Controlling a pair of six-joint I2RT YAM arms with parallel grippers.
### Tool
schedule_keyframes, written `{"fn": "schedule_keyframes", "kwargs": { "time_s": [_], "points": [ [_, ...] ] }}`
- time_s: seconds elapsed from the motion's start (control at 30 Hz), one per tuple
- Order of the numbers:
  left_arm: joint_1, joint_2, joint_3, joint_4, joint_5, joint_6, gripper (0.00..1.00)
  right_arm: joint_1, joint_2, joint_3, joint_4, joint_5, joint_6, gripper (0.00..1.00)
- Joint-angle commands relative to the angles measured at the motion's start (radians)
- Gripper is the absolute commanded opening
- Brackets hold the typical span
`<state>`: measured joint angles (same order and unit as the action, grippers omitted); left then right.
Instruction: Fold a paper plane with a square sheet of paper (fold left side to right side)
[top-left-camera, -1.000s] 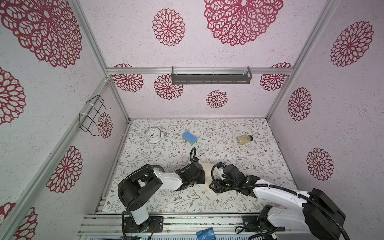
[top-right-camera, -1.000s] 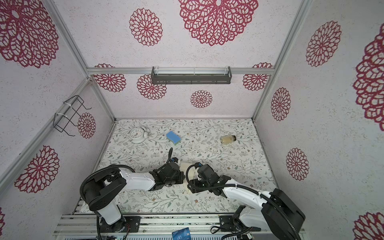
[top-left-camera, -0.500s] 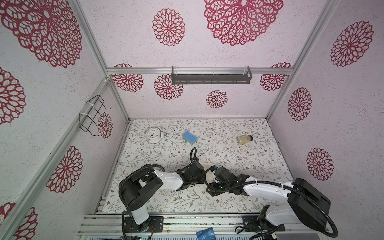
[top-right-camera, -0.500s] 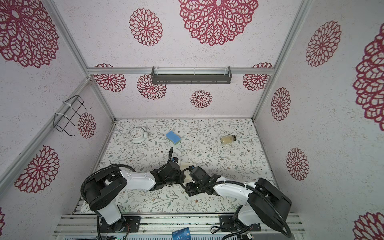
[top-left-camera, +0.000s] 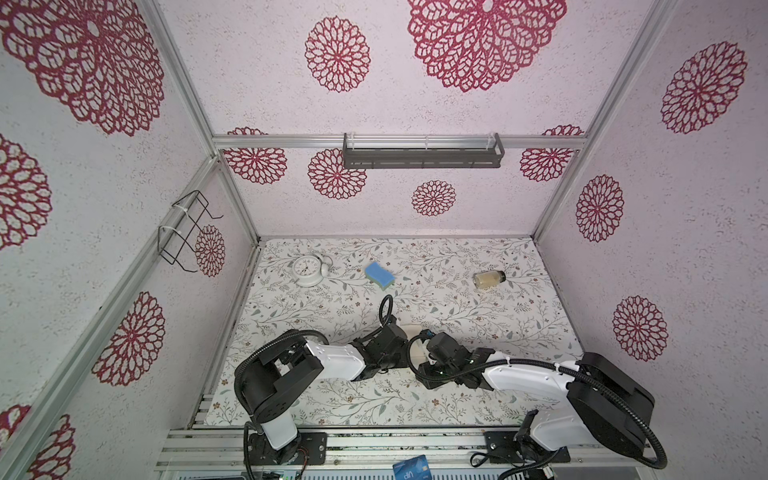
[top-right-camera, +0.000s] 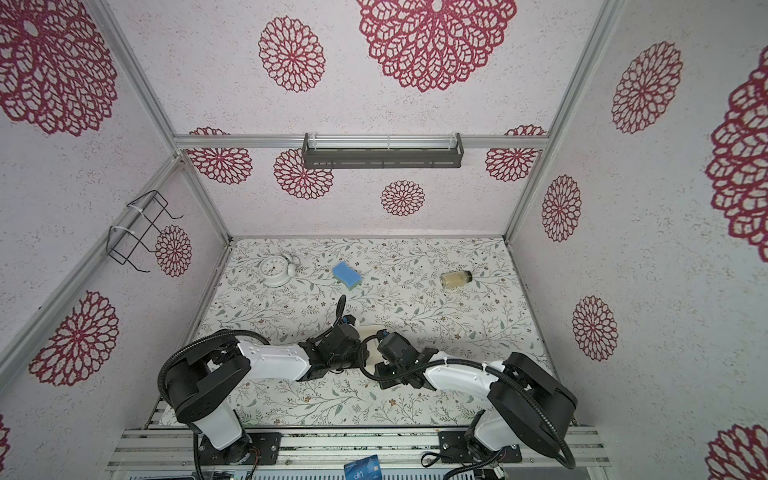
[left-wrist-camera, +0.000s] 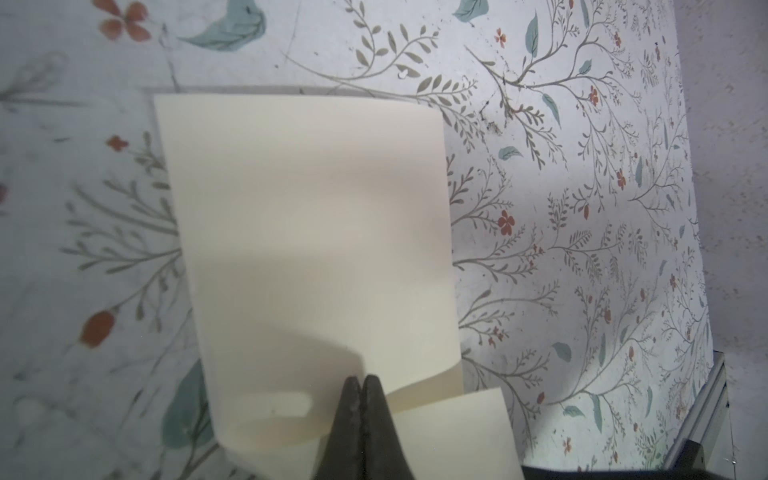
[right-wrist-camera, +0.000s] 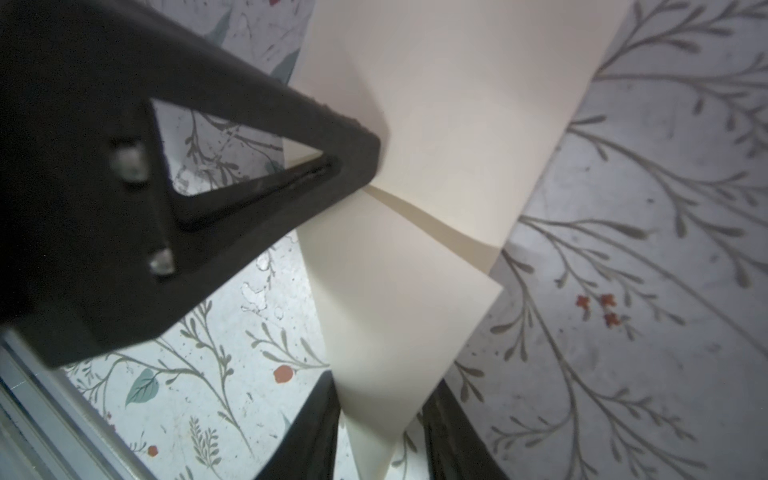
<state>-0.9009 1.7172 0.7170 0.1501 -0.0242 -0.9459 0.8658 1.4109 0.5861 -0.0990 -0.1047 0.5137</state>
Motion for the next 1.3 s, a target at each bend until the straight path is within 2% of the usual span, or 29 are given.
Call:
{"fn": "schedule_keyframes", "kwargs": {
  "time_s": [0.0,0.33,0.67,0.83,0.97,1.27],
  "points": [
    [-0.008,-0.06,-0.021,-0.038,-0.032,0.017,0.0,-0.016,0.016,-0.009,-0.021,0.0,-0.023,0.34],
    [-0.028,-0.156,-0.07,0.005,-0.016,0.06,0.0,-0.025,0.029,-0.018,-0.008,-0.026,-0.038,0.31],
    [-0.047,-0.105,-0.09,0.069,-0.012,0.057,0.0,-0.032,0.027,-0.026,-0.001,-0.04,-0.045,0.31],
    [-0.047,-0.084,-0.072,0.033,-0.058,0.022,0.0,-0.032,-0.019,-0.023,-0.018,-0.061,-0.059,0.43],
    [-0.047,-0.087,-0.031,-0.082,-0.125,0.01,0.0,-0.032,-0.08,-0.001,-0.071,-0.056,-0.07,0.51],
    [-0.039,-0.113,-0.004,-0.115,-0.154,0.021,0.0,-0.036,-0.106,0.054,-0.116,-0.051,-0.104,0.54]
  ]
}}
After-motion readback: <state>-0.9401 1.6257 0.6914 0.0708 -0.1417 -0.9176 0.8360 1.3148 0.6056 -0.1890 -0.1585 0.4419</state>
